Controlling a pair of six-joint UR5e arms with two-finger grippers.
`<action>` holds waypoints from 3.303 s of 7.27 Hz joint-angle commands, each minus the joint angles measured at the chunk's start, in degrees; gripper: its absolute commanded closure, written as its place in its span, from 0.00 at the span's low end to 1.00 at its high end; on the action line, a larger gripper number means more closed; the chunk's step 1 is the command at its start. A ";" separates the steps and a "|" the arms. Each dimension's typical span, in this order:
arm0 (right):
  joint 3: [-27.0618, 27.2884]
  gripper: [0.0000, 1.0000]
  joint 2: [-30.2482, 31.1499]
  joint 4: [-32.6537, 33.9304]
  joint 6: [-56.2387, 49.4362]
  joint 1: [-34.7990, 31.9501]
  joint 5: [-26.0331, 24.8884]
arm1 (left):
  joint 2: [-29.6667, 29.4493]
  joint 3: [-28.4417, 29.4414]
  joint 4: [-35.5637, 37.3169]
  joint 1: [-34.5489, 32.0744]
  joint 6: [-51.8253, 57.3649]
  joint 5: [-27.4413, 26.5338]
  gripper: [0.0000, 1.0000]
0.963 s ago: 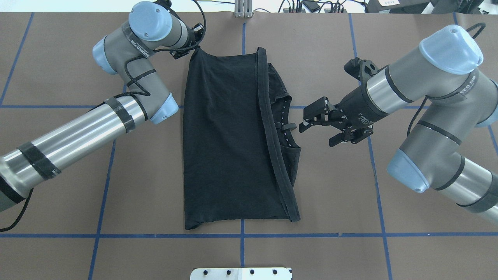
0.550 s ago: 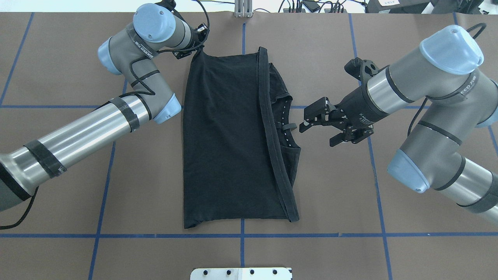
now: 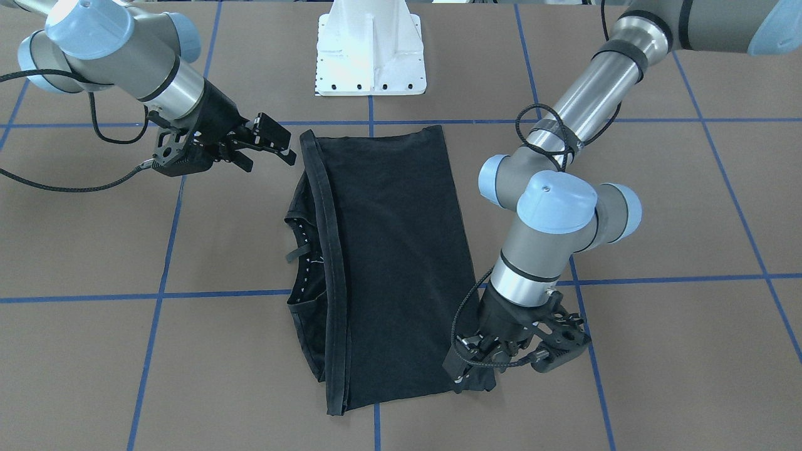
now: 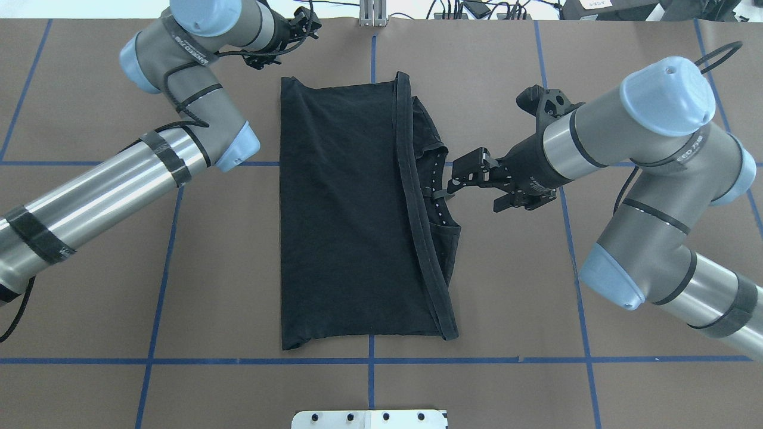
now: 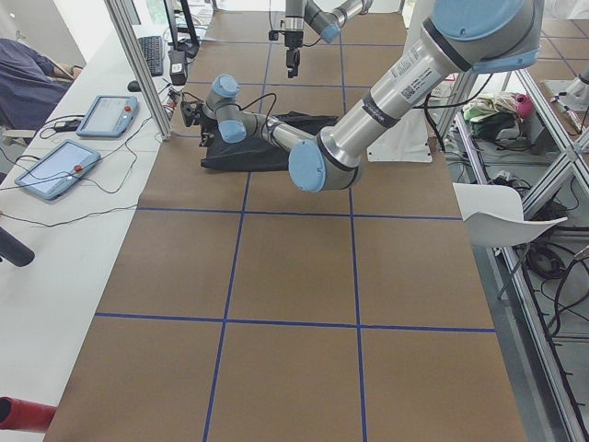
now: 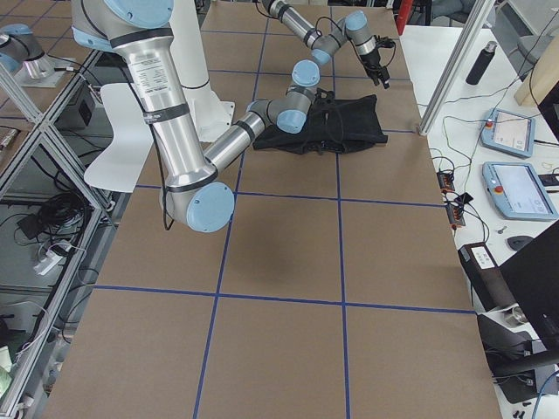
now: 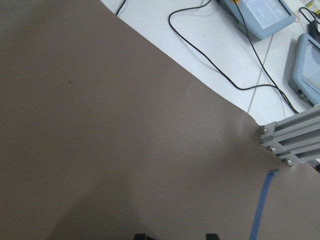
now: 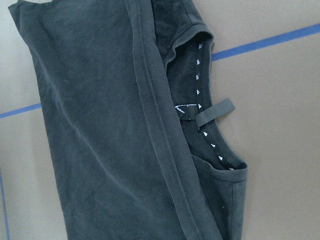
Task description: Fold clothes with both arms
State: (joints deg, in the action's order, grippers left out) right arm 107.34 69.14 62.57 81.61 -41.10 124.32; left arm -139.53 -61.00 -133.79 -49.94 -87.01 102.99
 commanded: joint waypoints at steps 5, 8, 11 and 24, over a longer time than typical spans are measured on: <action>-3.77 0.00 -11.19 25.38 -28.07 10.24 -21.89 | 24.65 -34.08 10.66 -0.59 8.26 5.29 0.00; -18.27 0.00 -20.17 25.50 -30.01 11.57 -24.55 | 24.92 -34.18 10.66 -0.59 8.26 5.29 0.00; -21.29 0.00 -20.28 25.67 -31.86 11.48 -24.12 | 24.84 -34.18 10.66 -0.33 8.00 5.38 0.00; -11.99 0.00 -8.50 26.90 -45.58 -1.00 -12.08 | 23.96 -34.62 10.75 -0.06 6.15 5.55 0.00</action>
State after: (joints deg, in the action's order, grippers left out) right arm 93.44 60.42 89.38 35.96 -41.60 111.18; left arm -115.61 -95.66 -123.08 -50.01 -80.84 108.53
